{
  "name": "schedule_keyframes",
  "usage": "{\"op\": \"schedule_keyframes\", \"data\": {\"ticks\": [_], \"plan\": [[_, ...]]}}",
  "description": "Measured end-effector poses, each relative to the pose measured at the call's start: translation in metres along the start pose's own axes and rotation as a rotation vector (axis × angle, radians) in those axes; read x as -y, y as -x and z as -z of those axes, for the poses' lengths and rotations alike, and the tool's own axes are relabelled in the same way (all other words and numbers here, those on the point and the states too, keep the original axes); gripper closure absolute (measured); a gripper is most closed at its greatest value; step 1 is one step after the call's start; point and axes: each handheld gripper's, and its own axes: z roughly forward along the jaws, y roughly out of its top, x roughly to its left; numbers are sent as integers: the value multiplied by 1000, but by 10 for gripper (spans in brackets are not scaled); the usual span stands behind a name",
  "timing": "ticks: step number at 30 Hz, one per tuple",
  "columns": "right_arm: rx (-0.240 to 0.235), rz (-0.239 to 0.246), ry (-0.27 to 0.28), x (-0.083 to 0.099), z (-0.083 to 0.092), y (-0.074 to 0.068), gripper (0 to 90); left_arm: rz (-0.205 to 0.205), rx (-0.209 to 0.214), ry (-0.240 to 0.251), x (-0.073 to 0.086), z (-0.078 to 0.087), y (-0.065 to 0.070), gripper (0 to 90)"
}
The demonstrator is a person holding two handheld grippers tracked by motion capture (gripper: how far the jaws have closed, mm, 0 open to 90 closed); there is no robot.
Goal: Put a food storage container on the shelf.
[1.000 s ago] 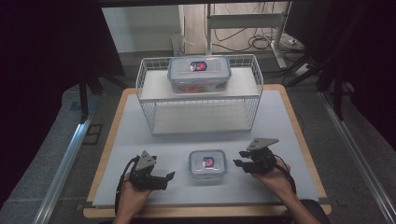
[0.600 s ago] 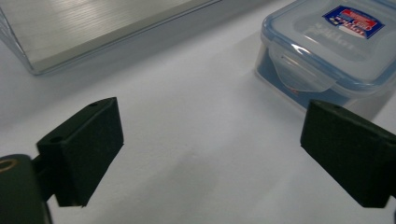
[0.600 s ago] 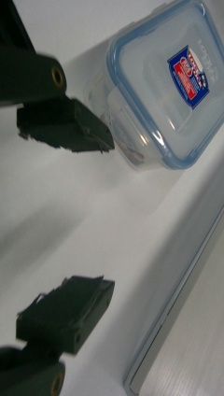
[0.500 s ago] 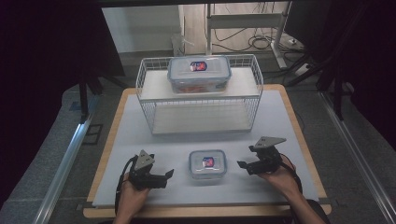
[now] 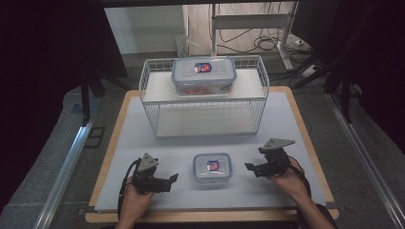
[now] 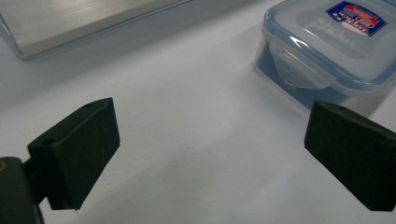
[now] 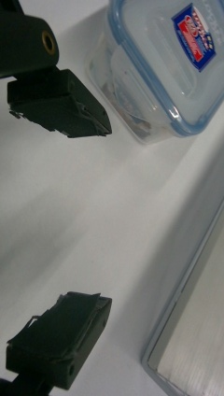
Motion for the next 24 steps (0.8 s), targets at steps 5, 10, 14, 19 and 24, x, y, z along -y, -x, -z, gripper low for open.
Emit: {"op": "schedule_keyframes", "data": {"ticks": [5, 10, 14, 19, 24], "plan": [[18, -24, 8, -1, 0, -1, 112, 16, 14, -1, -2, 1, 2, 31], [20, -35, -1, -1, -1, -1, 70, 31, 44, 6, -4, 1, 2, 23], [6, -35, -1, -3, 0, -4, 53, 17, 42, -3, -7, 0, 4, 29], [-4, -41, -23, -5, -1, -8, 64, 6, 39, -11, -10, -1, 8, 55], [-20, -57, -27, -7, 2, -9, 123, 14, 66, -11, -13, -4, 10, 90]]}}
